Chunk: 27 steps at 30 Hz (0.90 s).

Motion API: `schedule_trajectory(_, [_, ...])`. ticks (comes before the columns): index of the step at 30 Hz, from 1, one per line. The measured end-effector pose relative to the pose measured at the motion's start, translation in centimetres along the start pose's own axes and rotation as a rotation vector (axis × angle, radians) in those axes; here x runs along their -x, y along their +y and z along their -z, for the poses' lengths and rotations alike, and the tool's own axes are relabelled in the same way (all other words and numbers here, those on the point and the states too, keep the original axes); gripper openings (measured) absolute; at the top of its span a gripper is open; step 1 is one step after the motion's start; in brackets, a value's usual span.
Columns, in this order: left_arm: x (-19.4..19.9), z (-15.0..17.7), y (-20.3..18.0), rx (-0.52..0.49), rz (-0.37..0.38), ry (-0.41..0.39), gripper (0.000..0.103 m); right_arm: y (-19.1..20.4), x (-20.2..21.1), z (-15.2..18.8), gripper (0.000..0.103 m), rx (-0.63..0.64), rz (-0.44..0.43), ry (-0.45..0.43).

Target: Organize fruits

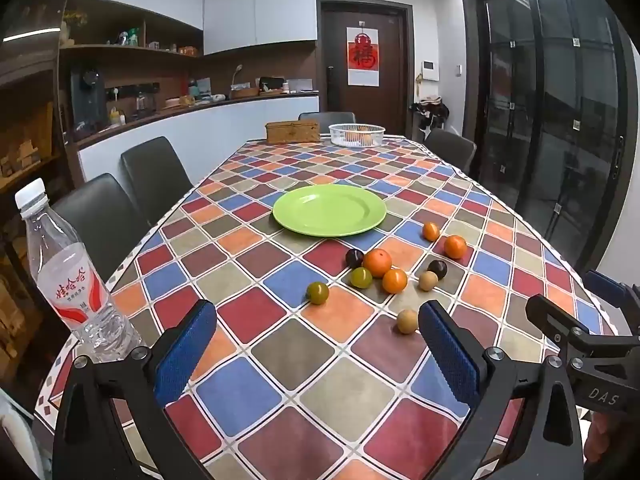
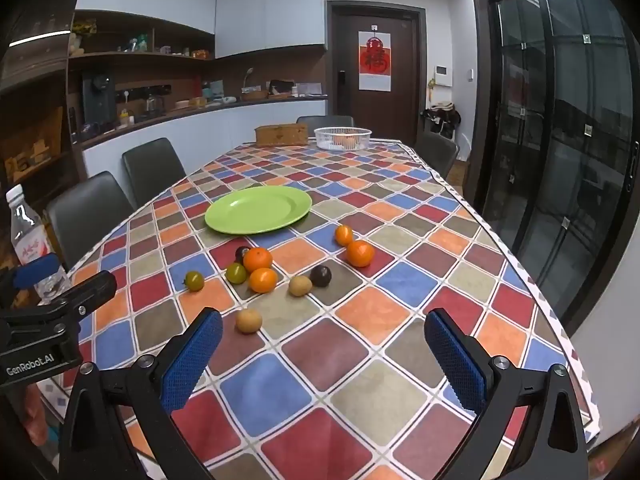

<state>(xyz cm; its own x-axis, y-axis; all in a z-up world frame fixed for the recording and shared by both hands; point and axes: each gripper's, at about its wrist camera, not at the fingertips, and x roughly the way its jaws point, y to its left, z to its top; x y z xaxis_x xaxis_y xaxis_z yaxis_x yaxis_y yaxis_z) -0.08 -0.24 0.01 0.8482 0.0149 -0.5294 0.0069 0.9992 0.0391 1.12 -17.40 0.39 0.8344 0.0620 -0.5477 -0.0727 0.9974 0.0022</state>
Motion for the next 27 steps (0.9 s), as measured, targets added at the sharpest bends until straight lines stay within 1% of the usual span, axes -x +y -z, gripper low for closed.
schedule_trajectory(5, [-0.1,0.0,0.1,0.014,0.010,0.008,0.103,0.0,0.2,0.0,0.102,-0.004,0.003,-0.004])
schedule_trajectory(8, [0.0,0.0,-0.1,0.015,0.016,0.005,0.103,0.1,0.3,-0.1,0.102,-0.002,0.003,-0.009])
schedule_trajectory(9, [0.1,0.0,-0.2,0.014,0.017,0.003,0.103,-0.3,0.6,-0.3,0.102,-0.002,0.000,-0.016])
schedule_trajectory(12, [0.0,-0.3,-0.4,0.012,0.011,-0.005,0.103,0.2,0.5,-0.3,0.102,0.002,-0.001,-0.020])
schedule_trajectory(13, [0.9,-0.3,0.3,0.016,0.018,-0.008,0.103,-0.1,0.8,-0.1,0.102,-0.004,-0.003,-0.025])
schedule_trajectory(27, [1.4,-0.6,0.4,0.021,0.023,-0.018,0.103,0.0,0.8,-0.2,0.102,-0.004,-0.003,-0.029])
